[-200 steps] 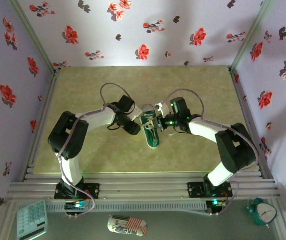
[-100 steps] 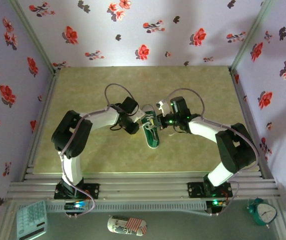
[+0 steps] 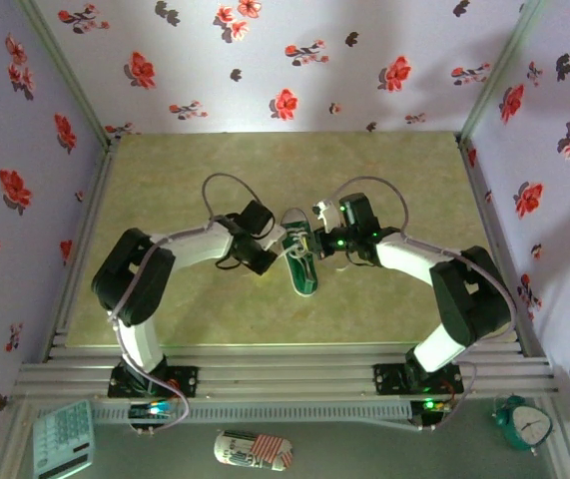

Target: Tie the shoes

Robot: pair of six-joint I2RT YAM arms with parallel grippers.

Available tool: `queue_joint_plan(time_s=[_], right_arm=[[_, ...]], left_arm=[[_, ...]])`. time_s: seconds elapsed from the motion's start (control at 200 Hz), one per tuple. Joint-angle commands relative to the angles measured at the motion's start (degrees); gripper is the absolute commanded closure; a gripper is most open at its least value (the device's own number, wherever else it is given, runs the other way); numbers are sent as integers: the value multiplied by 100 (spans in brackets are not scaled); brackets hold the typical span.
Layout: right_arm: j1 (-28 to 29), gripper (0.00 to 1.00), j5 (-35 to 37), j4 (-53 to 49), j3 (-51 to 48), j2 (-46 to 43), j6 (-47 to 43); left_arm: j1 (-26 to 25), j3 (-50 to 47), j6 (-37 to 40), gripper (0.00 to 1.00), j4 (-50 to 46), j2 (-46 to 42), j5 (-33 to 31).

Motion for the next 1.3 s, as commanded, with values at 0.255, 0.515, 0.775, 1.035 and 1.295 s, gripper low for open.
queue_joint_plan(time_s=[0.255,0.515,0.775,1.035,1.295], right_arm=[[31,100,194,17,-15,-315,305],[40,100,203,110,10,-315,437],[40,100,192,164,28,-303,464],[40,100,271,214,3,-282,481],[40,100,291,232,-14,-246,481]], left_arm=[[-111,-963,-1974,100,934,-948,813],[-246,-1369,-2998,100,1819,-867,987],[-528,-1168,-3450,100,2036,-551,1081],[-760,-1271,-3592,100,2278,-562,1216],[-940,-1410,-3693,100,2610,-571,1336]])
